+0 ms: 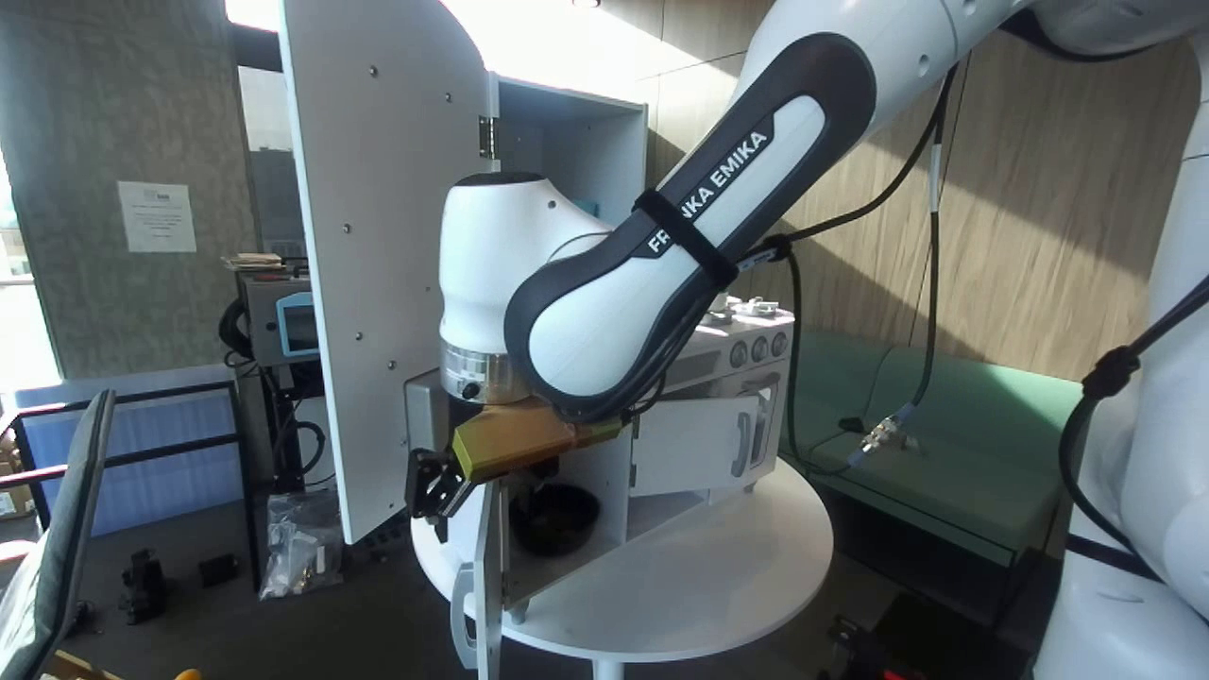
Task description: Close the open kitchen cabinet doors
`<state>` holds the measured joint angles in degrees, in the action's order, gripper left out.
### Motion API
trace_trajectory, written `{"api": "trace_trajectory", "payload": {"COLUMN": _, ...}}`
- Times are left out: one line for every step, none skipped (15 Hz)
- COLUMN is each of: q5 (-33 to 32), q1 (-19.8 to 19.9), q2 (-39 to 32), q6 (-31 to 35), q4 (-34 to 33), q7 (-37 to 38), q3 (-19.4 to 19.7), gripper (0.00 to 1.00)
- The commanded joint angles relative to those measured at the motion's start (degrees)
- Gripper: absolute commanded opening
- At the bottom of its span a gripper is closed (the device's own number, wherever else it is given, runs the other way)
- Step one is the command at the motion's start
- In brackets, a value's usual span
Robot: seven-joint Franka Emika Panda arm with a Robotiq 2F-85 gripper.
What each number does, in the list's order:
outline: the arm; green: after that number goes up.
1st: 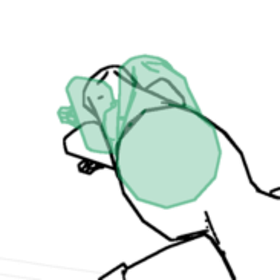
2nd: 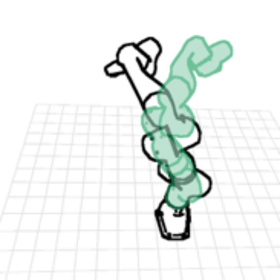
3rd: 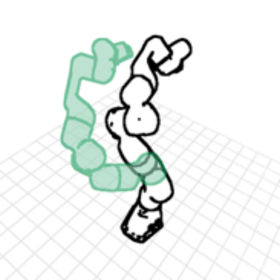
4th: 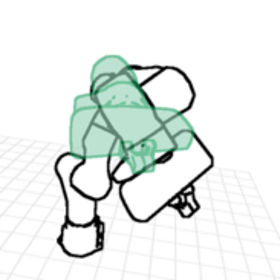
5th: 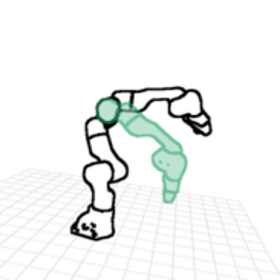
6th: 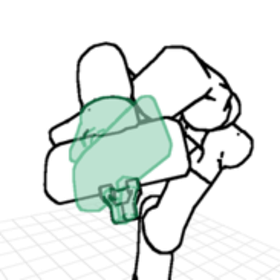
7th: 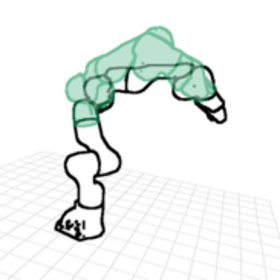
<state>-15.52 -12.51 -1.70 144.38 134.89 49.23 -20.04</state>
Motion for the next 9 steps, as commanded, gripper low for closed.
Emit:
{"api": "trace_trajectory", "payload": {"q5": -8.38, "q1": -1.62, "q2": -2.78, "q6": -0.83, "q4": -2.68, "q7": 6.84, "q3": 3.43, "gripper": 1.0}}
{"api": "trace_trajectory", "payload": {"q5": -9.44, "q1": -1.76, "q2": -2.76, "q6": -0.92, "q4": -2.56, "q7": 7.82, "q3": 4.22, "gripper": 1.0}}
{"api": "trace_trajectory", "payload": {"q5": -9.59, "q1": -1.78, "q2": -2.13, "q6": -1.23, "q4": -2.05, "q7": 7.83, "q3": 4.88, "gripper": 1.0}}
{"api": "trace_trajectory", "payload": {"q5": -10.25, "q1": -1.76, "q2": -1.69, "q6": -1.43, "q4": -1.66, "q7": 8.3, "q3": 5.56, "gripper": 1.0}}
{"api": "trace_trajectory", "payload": {"q5": -10.32, "q1": -1.63, "q2": -1.05, "q6": -1.44, "q4": -1.1, "q7": 8.52, "q3": 6.14, "gripper": 1.0}}
{"api": "trace_trajectory", "payload": {"q5": -10.18, "q1": -1.5, "q2": -0.47, "q6": -1.76, "q4": -0.62, "q7": 8.43, "q3": 6.63, "gripper": 1.0}}
{"api": "trace_trajectory", "payload": {"q5": -10.12, "q1": -1.38, "q2": 0.29, "q6": -2.2, "q4": -0.1, "q7": 8.49, "q3": 7.07, "gripper": 1.0}}
{"api": "trace_trajectory", "payload": {"q5": -10.22, "q1": -1.25, "q2": 1.23, "q6": -3.16, "q4": 0.46, "q7": 8.85, "q3": 7.48, "gripper": 1.0}}
{"api": "trace_trajectory", "payload": {"q5": -9.94, "q1": -1.04, "q2": 1.83, "q6": -4.31, "q4": 0.81, "q7": 8.98, "q3": 7.81, "gripper": 1.0}}
